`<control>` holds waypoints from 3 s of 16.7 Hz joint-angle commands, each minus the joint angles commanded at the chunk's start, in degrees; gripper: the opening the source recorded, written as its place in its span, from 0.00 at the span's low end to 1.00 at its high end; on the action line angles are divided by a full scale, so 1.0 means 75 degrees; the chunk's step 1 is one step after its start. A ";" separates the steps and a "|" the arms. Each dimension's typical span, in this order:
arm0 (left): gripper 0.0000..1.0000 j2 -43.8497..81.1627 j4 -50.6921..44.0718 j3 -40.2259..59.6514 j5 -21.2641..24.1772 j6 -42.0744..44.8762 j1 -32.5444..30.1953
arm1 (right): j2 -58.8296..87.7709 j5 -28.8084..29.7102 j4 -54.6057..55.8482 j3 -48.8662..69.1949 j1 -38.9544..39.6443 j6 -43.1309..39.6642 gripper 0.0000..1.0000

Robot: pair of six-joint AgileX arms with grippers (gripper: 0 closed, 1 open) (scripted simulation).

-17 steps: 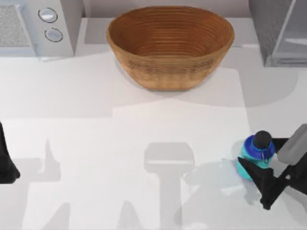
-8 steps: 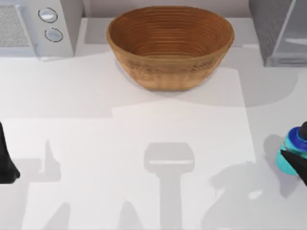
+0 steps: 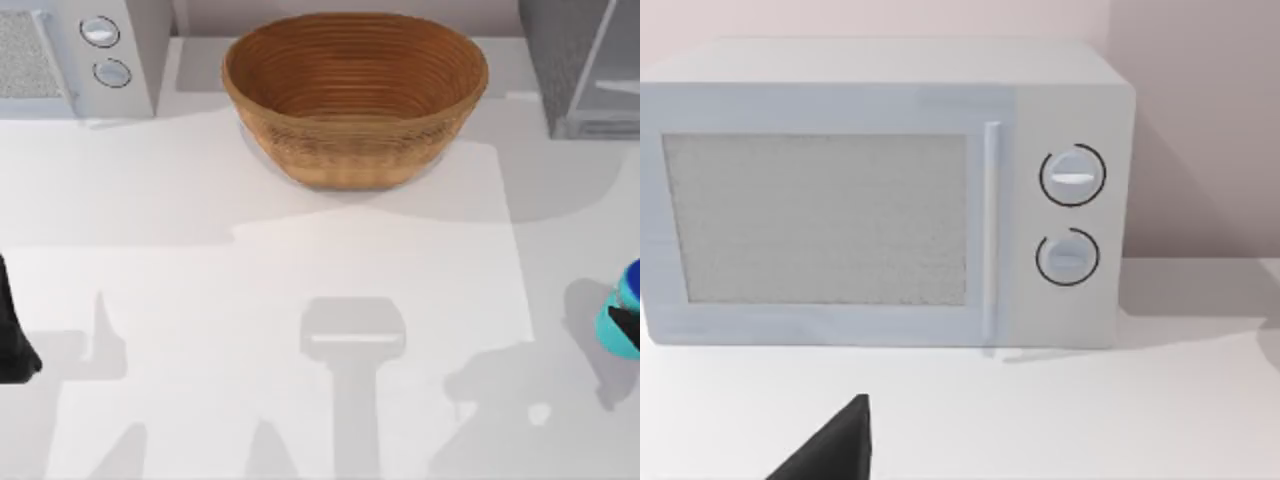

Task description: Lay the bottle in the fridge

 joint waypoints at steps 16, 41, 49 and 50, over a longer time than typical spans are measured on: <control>1.00 0.0000 0.0000 0.0000 0.0000 0.0000 0.0000 | -0.7059 0.4846 -0.3125 -0.0904 0.1423 0.2312 0.01; 1.00 0.0000 0.0000 0.0000 0.0000 0.0000 0.0000 | -0.5081 0.6629 -0.1644 0.1290 0.1299 0.3531 0.01; 1.00 0.0000 0.0000 0.0000 0.0000 0.0000 0.0000 | 0.1851 0.5861 0.1805 0.4294 0.0458 0.3567 0.01; 1.00 0.0000 0.0000 0.0000 0.0000 0.0000 0.0000 | 0.2593 0.5783 0.2173 0.4613 0.0364 0.3565 0.01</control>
